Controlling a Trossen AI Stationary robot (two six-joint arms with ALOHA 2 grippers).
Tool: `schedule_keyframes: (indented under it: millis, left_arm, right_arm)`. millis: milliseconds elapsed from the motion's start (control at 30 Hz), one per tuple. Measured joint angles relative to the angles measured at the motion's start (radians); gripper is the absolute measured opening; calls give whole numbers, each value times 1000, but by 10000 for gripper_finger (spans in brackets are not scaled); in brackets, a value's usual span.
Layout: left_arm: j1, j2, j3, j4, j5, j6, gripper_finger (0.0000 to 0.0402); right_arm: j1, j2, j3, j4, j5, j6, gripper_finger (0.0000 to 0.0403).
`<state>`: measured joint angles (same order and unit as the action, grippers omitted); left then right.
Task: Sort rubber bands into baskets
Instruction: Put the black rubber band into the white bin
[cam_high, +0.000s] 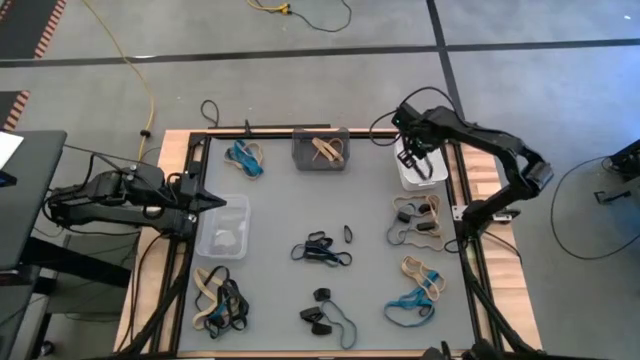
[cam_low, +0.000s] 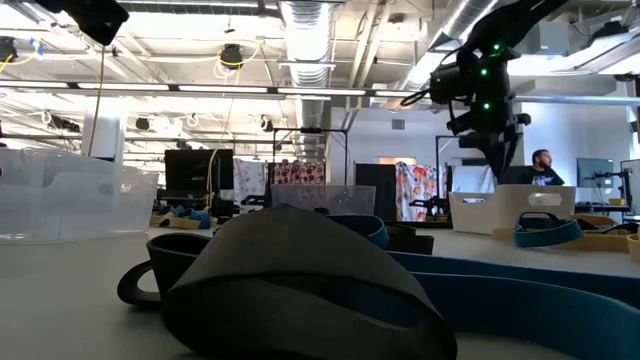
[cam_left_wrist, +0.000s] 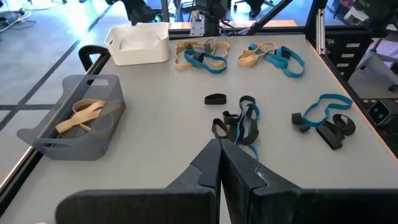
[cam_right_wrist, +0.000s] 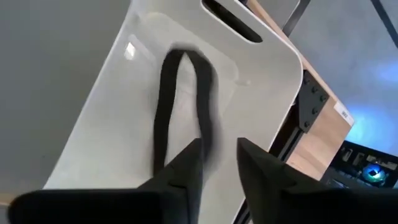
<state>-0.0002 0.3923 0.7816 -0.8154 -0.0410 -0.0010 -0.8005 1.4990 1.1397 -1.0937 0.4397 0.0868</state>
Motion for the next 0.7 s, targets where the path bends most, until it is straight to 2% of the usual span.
schedule_keyframes:
  millis: [200,333,500,700]
  left_arm:
    - [0,0,0,0,0,0,0]
    - [0,0,0,0,0,0,0]
    - [0,0,0,0,0,0,0]
    - [0,0,0,0,0,0,0]
  right_arm:
    - [35,-48,0,4,30,19,198]
    - [72,-115,0,5,22,21,217]
    - [168,-188,0,10,-140,21,219]
    - [415,-214,-63,170,-306,67,212]
